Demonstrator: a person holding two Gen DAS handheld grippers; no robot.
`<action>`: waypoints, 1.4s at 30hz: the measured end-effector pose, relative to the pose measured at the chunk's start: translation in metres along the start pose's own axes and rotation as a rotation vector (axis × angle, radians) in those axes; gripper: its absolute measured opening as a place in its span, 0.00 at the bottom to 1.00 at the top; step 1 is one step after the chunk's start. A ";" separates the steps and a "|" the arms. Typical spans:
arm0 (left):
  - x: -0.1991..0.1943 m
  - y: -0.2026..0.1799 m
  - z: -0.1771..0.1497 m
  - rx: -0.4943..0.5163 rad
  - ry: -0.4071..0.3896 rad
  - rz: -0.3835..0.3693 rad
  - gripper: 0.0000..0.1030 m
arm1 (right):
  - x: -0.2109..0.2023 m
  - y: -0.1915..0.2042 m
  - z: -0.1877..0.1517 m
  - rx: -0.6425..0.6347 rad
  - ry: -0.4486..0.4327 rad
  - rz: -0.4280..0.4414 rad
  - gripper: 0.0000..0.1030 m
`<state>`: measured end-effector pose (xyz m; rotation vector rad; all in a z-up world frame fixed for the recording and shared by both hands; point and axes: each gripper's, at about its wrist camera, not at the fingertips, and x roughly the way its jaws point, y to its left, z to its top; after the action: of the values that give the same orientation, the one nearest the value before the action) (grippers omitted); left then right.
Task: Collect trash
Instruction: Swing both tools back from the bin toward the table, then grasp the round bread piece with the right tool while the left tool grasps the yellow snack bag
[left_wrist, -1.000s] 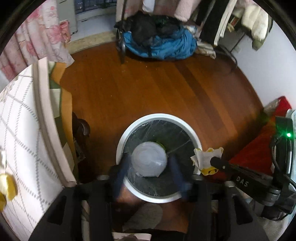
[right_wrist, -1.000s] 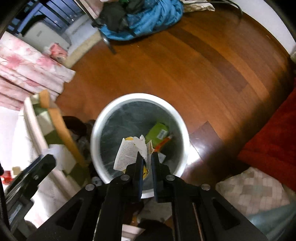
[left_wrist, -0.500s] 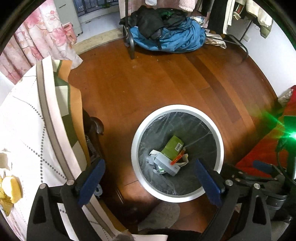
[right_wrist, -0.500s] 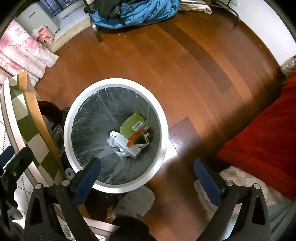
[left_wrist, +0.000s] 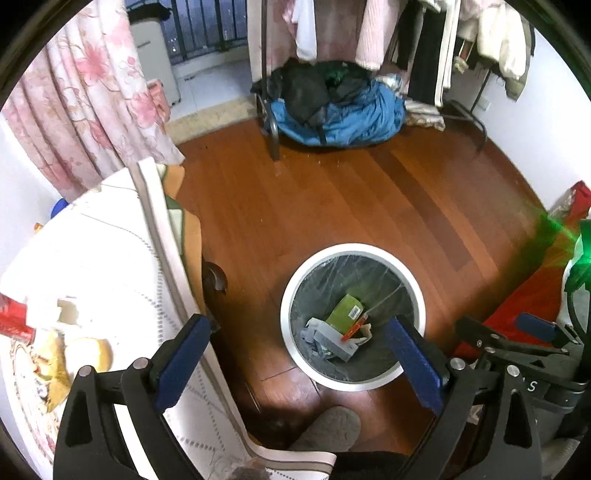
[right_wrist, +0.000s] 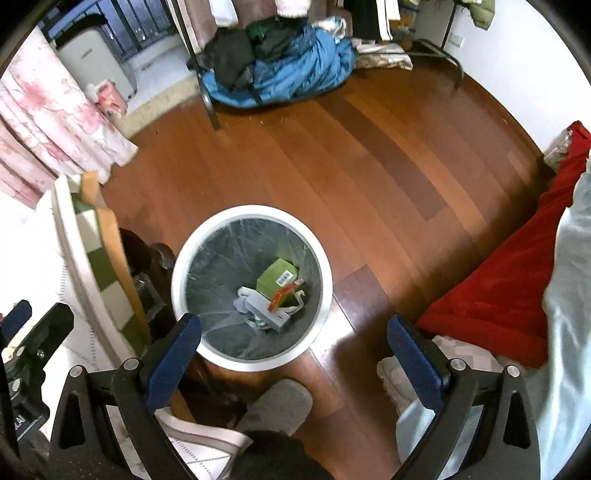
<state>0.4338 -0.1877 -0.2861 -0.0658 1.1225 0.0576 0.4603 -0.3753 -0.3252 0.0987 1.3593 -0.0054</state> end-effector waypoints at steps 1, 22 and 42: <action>-0.011 0.001 -0.001 -0.005 -0.014 0.000 0.96 | -0.012 0.001 -0.002 0.000 -0.016 0.005 0.99; -0.143 0.203 -0.065 -0.326 -0.164 0.261 0.96 | -0.111 0.182 -0.052 -0.204 -0.112 0.313 0.99; -0.024 0.311 -0.098 -0.590 0.110 0.141 0.96 | 0.035 0.332 -0.065 -0.261 0.132 0.399 0.12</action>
<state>0.3104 0.1139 -0.3146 -0.5206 1.1877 0.5161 0.4247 -0.0382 -0.3501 0.1507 1.4400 0.5202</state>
